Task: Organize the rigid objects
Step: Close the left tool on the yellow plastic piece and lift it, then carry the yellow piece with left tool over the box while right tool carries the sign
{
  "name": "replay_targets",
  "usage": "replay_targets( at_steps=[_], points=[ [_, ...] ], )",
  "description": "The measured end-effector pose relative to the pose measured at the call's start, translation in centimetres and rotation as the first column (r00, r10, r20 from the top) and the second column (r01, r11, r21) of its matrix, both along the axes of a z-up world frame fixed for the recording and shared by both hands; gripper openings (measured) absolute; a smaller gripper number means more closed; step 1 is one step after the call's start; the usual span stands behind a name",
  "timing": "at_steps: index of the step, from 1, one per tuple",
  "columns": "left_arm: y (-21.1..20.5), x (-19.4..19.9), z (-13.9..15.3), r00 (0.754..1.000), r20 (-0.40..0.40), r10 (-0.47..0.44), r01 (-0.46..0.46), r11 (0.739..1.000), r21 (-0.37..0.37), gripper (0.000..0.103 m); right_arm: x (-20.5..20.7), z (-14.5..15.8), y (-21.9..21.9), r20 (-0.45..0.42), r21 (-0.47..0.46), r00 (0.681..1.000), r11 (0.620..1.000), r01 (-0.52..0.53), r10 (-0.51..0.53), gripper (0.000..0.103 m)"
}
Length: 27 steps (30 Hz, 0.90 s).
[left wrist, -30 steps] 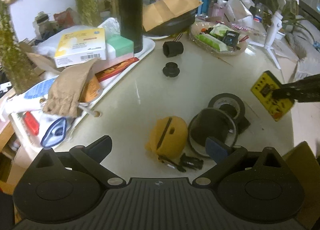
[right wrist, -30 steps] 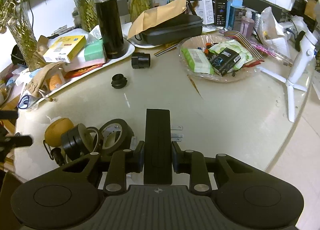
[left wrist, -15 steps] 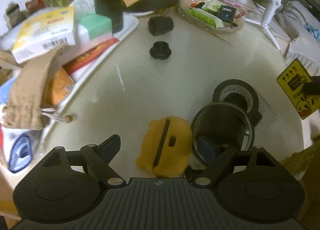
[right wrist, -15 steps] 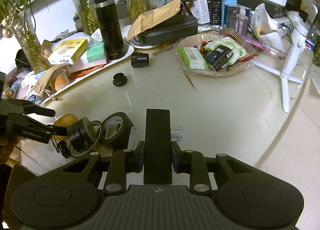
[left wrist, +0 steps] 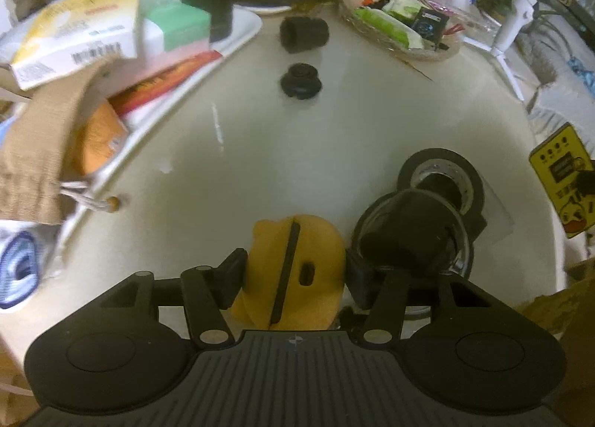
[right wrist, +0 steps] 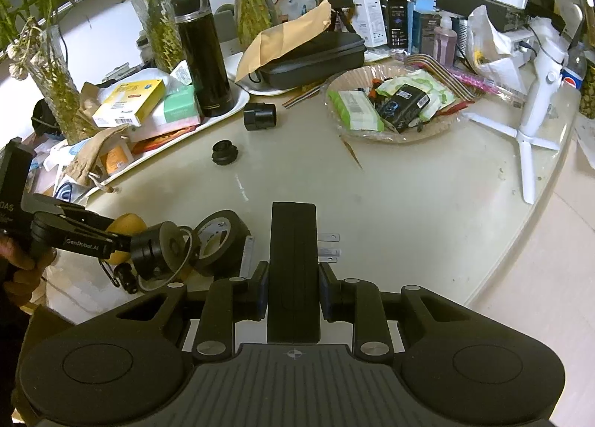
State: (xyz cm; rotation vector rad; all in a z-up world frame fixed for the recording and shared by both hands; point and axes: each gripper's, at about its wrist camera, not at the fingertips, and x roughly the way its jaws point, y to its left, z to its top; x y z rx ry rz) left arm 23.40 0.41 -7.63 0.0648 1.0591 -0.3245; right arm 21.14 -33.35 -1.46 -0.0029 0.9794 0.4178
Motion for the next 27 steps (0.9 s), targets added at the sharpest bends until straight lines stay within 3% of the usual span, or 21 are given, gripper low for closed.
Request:
replay_targets(
  at_steps=[16, 27],
  points=[
    [-1.1, -5.1, 7.4, 0.991, 0.121, 0.053, -0.049, 0.998, -0.039, 0.054, -1.6, 3.1, 0.1, 0.017, 0.044, 1.000, 0.999, -0.013, 0.012, 0.029],
    [-2.3, -9.2, 10.4, 0.988, 0.142, 0.060, -0.052, 0.997, -0.055, 0.054, -4.4, 5.8, 0.2, 0.029, 0.115, 0.999, 0.992, -0.044, 0.041, 0.029]
  ],
)
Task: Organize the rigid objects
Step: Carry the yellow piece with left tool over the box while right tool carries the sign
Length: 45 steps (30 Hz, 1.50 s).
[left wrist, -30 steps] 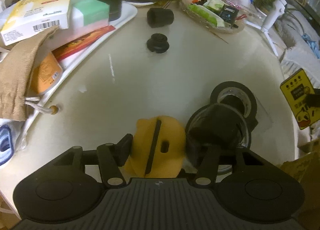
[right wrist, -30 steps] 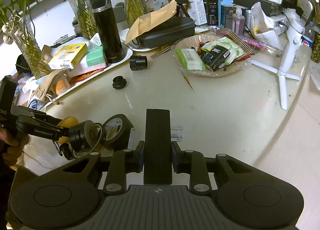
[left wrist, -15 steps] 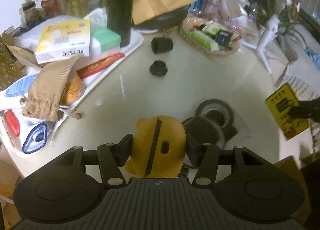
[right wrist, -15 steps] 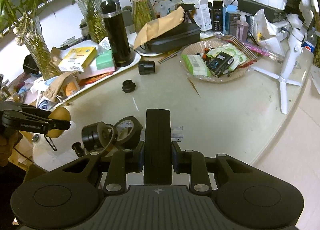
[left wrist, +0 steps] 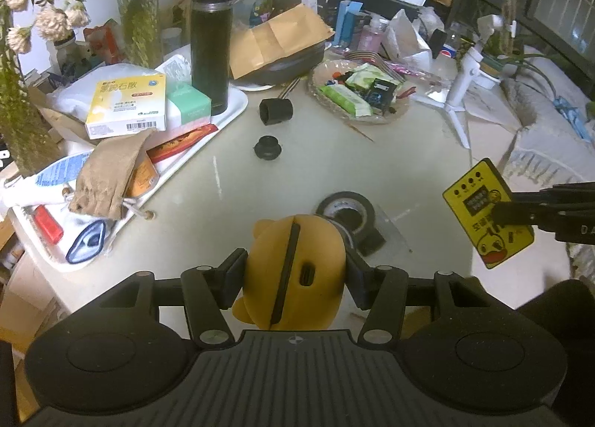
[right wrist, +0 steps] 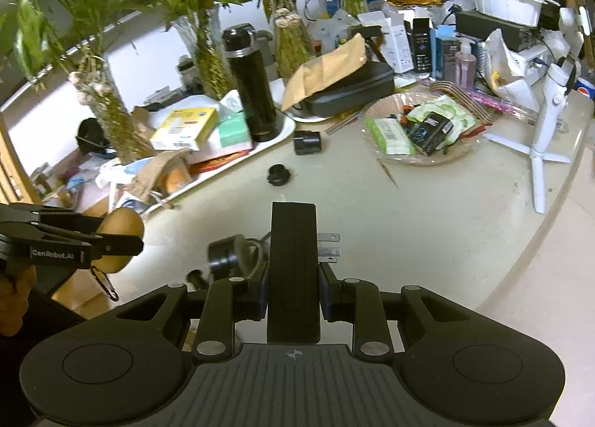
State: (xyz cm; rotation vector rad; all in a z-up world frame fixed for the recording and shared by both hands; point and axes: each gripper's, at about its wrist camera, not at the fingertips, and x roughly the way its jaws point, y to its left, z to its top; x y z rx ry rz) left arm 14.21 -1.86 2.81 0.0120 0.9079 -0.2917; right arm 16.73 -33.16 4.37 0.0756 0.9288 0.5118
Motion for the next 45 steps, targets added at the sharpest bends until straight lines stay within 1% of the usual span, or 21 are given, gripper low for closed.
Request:
replay_targets(
  at_steps=[6, 12, 19, 22, 28, 31, 37, 42, 45],
  points=[
    [-0.7, -2.3, 0.1, 1.000, -0.009, -0.011, 0.011, 1.000, -0.002, 0.054, -2.0, 0.3, -0.1, -0.021, 0.027, 1.000, 1.000, -0.009, 0.010, 0.029],
    [-0.9, -4.3, -1.1, 0.999, -0.052, -0.015, 0.014, 1.000, -0.025, 0.054, -4.2, -0.3, 0.7, -0.047, 0.033, 0.998, 0.999, -0.040, 0.041, 0.029],
    [-1.3, -6.1, -2.3, 0.996, -0.085, -0.005, 0.002, 0.999, -0.040, 0.054, -6.5, -0.7, 1.3, -0.103, 0.051, 0.993, 0.997, -0.058, 0.063, 0.029],
    [-1.7, -6.7, -2.9, 0.995, -0.097, -0.011, 0.008, 1.000, -0.030, 0.054, -7.3, -1.4, 1.4, -0.125, 0.023, 0.991, 0.998, -0.053, 0.055, 0.029],
    [-1.9, -7.2, -4.1, 0.993, -0.118, 0.018, -0.021, 1.000, -0.023, 0.054, -8.1, -2.9, 2.2, -0.154, -0.048, 0.987, 0.997, -0.061, 0.053, 0.029],
    [-1.8, -7.5, -4.5, 0.992, -0.114, 0.047, -0.049, 0.999, -0.015, 0.054, -8.2, -3.5, 2.5, -0.156, -0.071, 0.987, 0.996, -0.058, 0.047, 0.029],
    [-1.3, -7.6, -5.3, 0.985, -0.136, 0.101, -0.103, 0.995, -0.007, 0.054, -8.1, -4.6, 3.6, -0.159, -0.118, 0.987, 0.992, -0.047, 0.028, 0.029],
    [-1.2, -7.4, -5.6, 0.984, -0.139, 0.115, -0.118, 0.993, -0.013, 0.055, -8.0, -5.6, 4.3, -0.163, -0.170, 0.987, 0.985, -0.029, 0.001, 0.029],
    [-1.0, -7.3, -6.0, 0.981, -0.142, 0.131, -0.134, 0.991, -0.017, 0.055, -7.8, -6.0, 4.2, -0.168, -0.178, 0.986, 0.984, -0.011, -0.019, 0.029]
  ],
)
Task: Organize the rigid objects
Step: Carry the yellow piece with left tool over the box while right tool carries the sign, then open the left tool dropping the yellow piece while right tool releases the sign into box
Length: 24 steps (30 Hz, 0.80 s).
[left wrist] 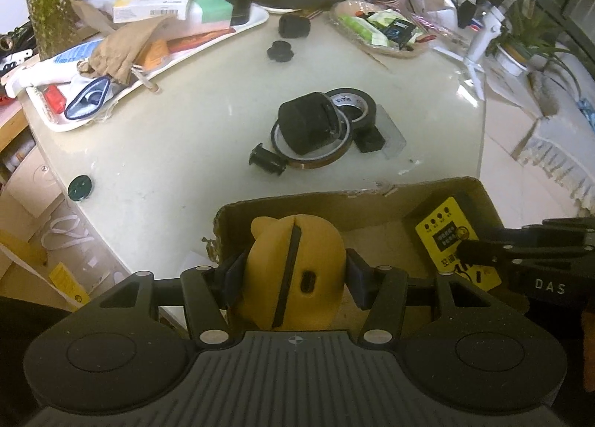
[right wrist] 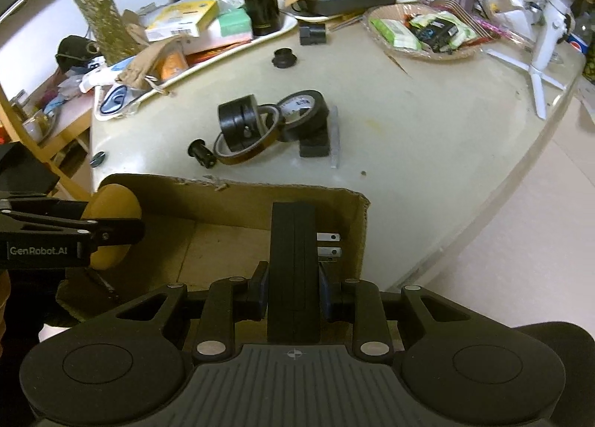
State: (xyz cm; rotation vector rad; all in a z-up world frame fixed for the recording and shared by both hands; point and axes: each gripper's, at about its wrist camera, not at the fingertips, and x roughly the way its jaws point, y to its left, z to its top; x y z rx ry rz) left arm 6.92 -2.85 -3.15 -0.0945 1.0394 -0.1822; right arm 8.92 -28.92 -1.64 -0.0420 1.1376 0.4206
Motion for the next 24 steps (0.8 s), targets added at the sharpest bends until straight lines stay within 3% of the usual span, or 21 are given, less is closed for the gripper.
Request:
replay_targets(
  at_steps=[4, 7, 9, 15, 24],
  points=[
    [0.2, 0.1, -0.2, 1.000, 0.010, 0.014, -0.014, 1.000, -0.014, 0.055, 0.2, -0.1, 0.1, 0.005, 0.009, 1.000, 1.000, -0.001, 0.001, 0.029],
    [0.4, 0.0, 0.1, 1.000, 0.025, 0.019, -0.018, 0.999, -0.042, 0.055, 0.2, 0.1, -0.1, 0.001, 0.027, 1.000, 1.000, 0.000, 0.000, 0.035],
    [0.5, -0.1, 0.5, 0.999, 0.039, 0.014, -0.011, 0.998, -0.067, 0.062, 0.2, 0.5, 0.0, 0.004, 0.031, 1.000, 0.999, -0.009, 0.009, 0.062],
    [0.6, -0.4, 2.0, 0.997, 0.081, 0.001, 0.003, 0.998, -0.056, 0.064, -0.3, 2.4, -0.3, 0.073, 0.067, 0.997, 0.997, -0.043, 0.038, 0.092],
    [1.6, -0.8, 3.5, 0.989, 0.145, -0.034, 0.034, 0.999, 0.005, 0.064, 0.3, 3.3, -1.6, 0.112, 0.087, 0.994, 0.996, -0.023, 0.013, 0.100]
  ],
)
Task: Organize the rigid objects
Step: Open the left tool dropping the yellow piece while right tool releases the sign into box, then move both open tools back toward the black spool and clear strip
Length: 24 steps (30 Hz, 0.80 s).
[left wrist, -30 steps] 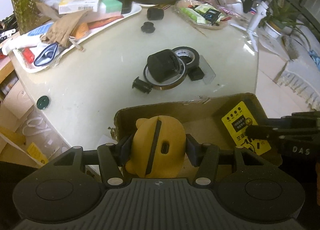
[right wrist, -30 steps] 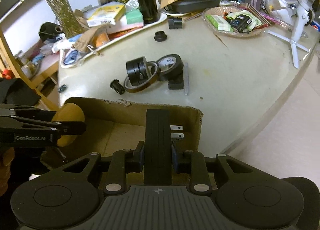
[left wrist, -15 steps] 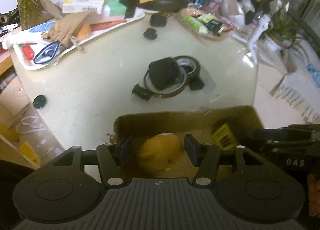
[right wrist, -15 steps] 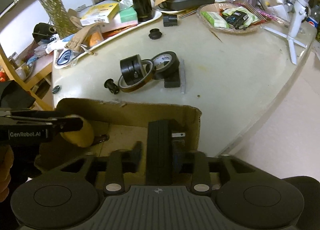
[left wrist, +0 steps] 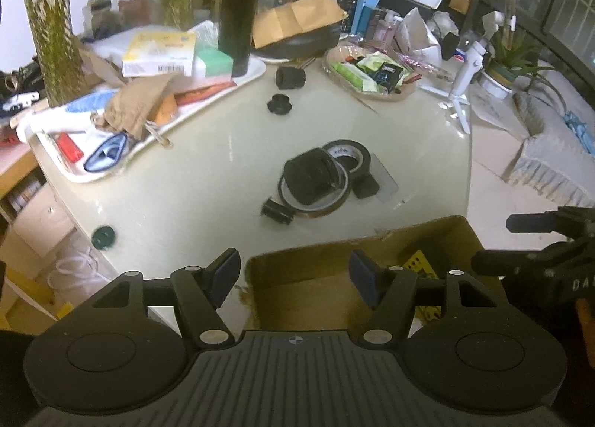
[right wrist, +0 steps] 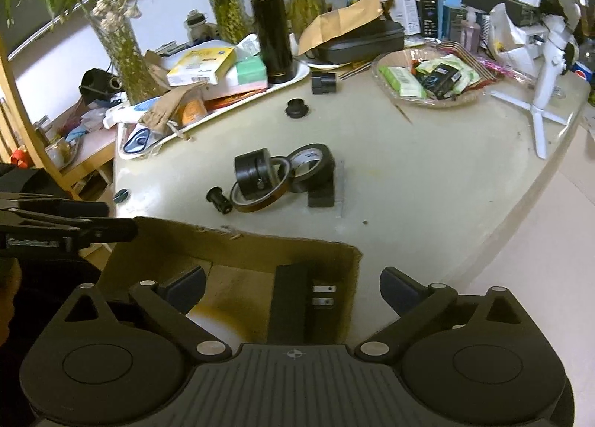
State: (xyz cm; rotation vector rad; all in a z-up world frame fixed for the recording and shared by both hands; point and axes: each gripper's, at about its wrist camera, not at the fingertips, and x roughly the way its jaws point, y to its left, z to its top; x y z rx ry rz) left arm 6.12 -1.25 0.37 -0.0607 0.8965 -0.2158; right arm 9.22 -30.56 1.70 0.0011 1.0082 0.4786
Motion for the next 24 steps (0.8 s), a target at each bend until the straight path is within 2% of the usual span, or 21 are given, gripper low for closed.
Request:
replay_targets(
  at_steps=[24],
  points=[
    [1.2, 1.1, -1.2, 1.000, 0.000, 0.004, -0.004, 1.000, 0.031, 0.064, 2.1, -0.3, -1.5, 0.012, -0.007, 0.998, 0.998, 0.057, -0.056, 0.100]
  ],
)
